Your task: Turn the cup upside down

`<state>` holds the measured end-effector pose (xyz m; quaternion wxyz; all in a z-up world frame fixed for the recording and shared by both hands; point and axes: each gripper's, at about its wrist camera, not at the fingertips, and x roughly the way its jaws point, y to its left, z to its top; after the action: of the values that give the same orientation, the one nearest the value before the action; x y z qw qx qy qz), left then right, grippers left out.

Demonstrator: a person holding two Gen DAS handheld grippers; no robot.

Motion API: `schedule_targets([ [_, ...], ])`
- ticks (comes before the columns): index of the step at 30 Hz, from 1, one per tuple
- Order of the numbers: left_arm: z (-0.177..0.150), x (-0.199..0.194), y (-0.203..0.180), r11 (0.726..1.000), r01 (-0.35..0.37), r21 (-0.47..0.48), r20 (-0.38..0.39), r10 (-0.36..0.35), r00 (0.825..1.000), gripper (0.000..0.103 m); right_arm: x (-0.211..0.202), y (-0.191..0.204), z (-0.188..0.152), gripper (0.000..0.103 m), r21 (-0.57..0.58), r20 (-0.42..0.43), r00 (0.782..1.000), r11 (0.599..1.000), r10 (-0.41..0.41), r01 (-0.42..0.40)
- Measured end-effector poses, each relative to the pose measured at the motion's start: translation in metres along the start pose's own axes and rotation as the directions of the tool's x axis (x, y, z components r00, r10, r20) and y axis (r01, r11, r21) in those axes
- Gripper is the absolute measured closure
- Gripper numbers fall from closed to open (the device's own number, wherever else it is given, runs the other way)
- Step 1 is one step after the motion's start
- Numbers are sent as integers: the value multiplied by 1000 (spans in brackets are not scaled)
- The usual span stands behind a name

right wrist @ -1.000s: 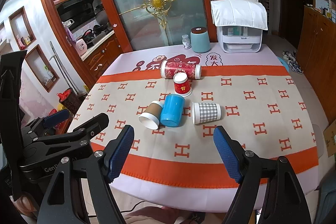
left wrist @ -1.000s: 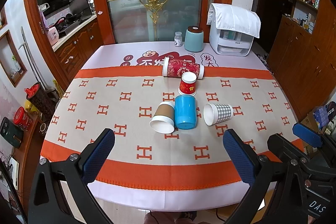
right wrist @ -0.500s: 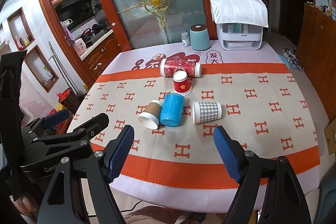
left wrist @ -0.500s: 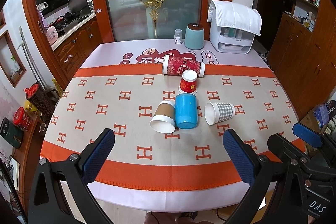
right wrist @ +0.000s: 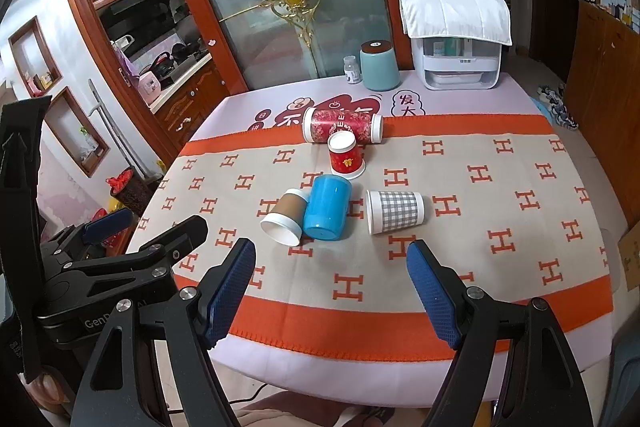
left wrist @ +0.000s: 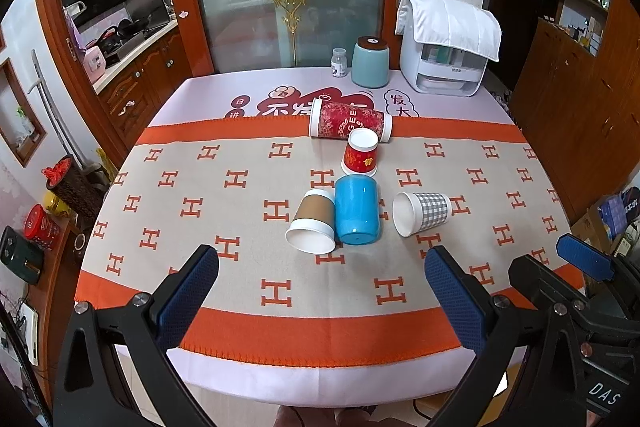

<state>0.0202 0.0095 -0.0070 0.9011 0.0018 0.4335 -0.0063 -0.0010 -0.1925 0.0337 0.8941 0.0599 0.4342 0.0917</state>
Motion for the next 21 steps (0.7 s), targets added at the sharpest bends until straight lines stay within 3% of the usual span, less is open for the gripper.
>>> schedule_targets([
  [4, 7, 7, 4, 1000, 1, 4, -16, -1, 1000, 1, 25, -2, -8, 24, -5, -37, 999, 1000, -23, 23],
  [9, 19, 23, 9, 1000, 19, 12, -50, -18, 999, 1, 38, -1, -1, 24, -47, -188, 976, 994, -111, 104],
  [17, 39, 61, 24, 994, 105, 34, -93, -101, 991, 1, 81, -6, 19, 24, 77, -165, 986, 996, -25, 38],
  [21, 52, 94, 29, 985, 158, 64, -189, -144, 971, 1, 113, -9, 26, 24, 115, -187, 982, 992, -37, 59],
])
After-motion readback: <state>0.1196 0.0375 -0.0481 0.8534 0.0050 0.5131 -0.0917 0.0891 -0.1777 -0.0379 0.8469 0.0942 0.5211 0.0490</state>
